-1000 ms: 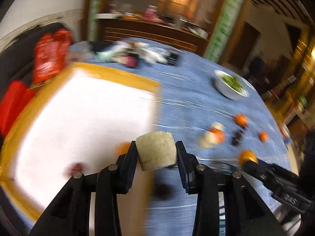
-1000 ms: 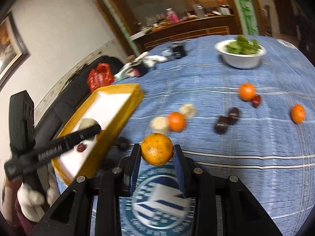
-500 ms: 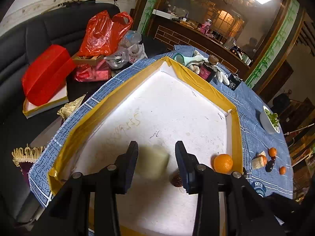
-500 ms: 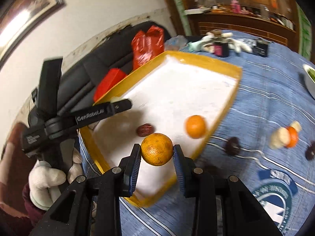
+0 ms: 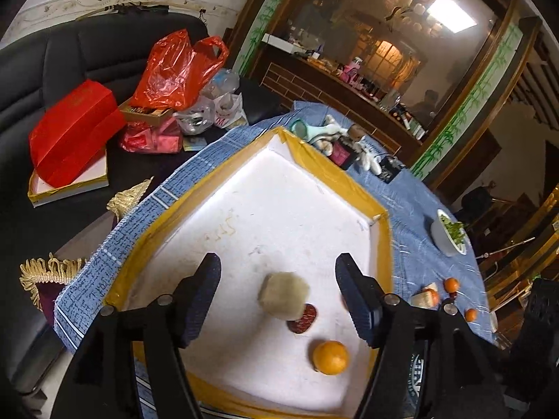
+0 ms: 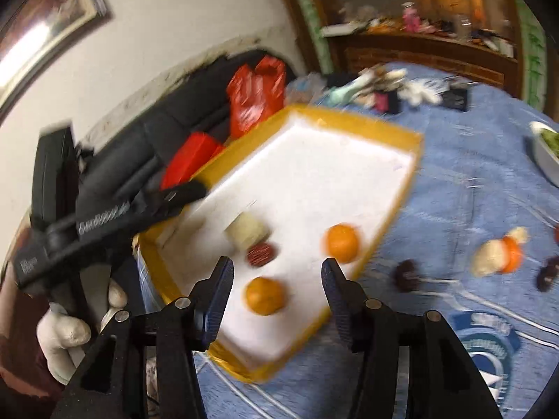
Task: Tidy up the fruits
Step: 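Lower both held items into the tray and open both tools, then grasp a dark plum with the right tool while the left tool grasps a round white piece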
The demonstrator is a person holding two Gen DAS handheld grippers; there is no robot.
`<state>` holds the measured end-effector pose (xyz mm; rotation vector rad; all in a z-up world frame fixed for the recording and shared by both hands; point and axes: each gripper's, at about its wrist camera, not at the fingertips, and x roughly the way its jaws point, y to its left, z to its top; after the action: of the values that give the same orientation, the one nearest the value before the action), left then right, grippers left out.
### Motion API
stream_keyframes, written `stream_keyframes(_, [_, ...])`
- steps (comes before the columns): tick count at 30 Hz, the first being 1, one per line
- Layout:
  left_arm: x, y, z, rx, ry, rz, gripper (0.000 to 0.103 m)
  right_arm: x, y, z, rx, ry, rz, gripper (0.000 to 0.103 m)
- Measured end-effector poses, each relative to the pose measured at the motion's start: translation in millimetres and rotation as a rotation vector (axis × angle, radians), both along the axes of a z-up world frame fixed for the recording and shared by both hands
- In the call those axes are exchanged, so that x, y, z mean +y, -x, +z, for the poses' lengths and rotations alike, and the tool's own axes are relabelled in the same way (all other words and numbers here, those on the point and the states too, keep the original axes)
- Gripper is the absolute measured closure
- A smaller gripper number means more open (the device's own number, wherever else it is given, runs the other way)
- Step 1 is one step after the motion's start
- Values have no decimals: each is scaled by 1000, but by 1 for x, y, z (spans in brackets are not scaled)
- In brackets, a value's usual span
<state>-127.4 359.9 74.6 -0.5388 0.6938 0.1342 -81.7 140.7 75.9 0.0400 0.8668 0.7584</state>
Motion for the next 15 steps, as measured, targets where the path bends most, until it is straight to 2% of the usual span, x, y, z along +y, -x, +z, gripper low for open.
stream_keyframes(3, [-9,3,6,-20,-7,-19,32,-36,-11,1,1,6,-88,45])
stream_keyframes(7, [-26,0,10,-25,-17,-60,32,-67,-18,-22,53,39,-161,45])
stream_keyframes(10, [-36,-2,10,-18,-27,-83,32,-61,-10,-36,62,72,-119,46])
stream_keyframes(15, [-48,-3,12,-13,-50,-108,32,-28,1,-43,-25,180,-15,49])
